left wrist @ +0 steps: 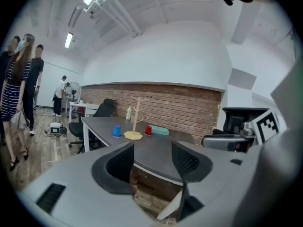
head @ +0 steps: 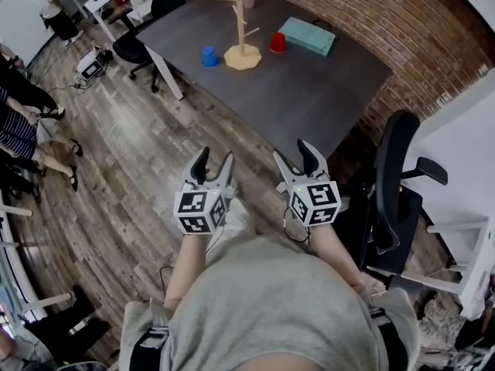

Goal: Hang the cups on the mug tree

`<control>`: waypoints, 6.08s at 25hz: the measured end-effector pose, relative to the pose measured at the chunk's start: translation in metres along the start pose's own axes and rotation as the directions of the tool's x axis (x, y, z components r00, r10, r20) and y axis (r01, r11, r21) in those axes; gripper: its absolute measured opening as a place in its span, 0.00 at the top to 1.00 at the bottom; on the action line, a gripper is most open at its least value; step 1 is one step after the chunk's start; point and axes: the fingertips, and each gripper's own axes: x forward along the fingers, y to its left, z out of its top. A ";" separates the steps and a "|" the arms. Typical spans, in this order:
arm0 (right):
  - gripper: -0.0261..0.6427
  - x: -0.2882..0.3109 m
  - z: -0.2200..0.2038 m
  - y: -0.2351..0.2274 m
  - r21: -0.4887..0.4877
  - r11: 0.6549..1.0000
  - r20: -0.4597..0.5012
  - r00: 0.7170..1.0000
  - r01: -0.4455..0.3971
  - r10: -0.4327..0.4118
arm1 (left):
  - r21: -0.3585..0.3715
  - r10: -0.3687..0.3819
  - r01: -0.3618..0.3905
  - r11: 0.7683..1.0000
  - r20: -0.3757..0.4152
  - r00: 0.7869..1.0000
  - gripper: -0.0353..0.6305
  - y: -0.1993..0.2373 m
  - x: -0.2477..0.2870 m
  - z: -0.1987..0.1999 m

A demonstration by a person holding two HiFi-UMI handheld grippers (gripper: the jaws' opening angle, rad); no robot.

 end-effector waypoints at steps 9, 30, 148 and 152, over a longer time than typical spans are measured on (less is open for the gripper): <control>0.55 0.073 0.025 -0.024 0.001 0.999 0.016 0.998 0.054 -0.054 | 0.018 -0.025 0.025 1.000 -0.007 1.000 0.58 0.048 0.071 0.026; 0.55 0.237 0.076 -0.067 0.010 0.984 0.016 0.984 0.177 -0.177 | 0.046 -0.106 0.108 0.993 -0.051 0.993 0.58 0.163 0.224 0.088; 0.55 0.304 0.062 -0.095 0.027 0.963 -0.033 0.963 0.270 -0.269 | 0.320 -0.277 0.200 0.926 0.218 0.936 0.63 0.177 0.333 0.307; 0.55 0.299 0.061 -0.097 0.032 0.959 -0.034 0.960 0.280 -0.279 | 0.326 -0.301 0.226 0.918 0.201 0.932 0.62 0.166 0.342 0.301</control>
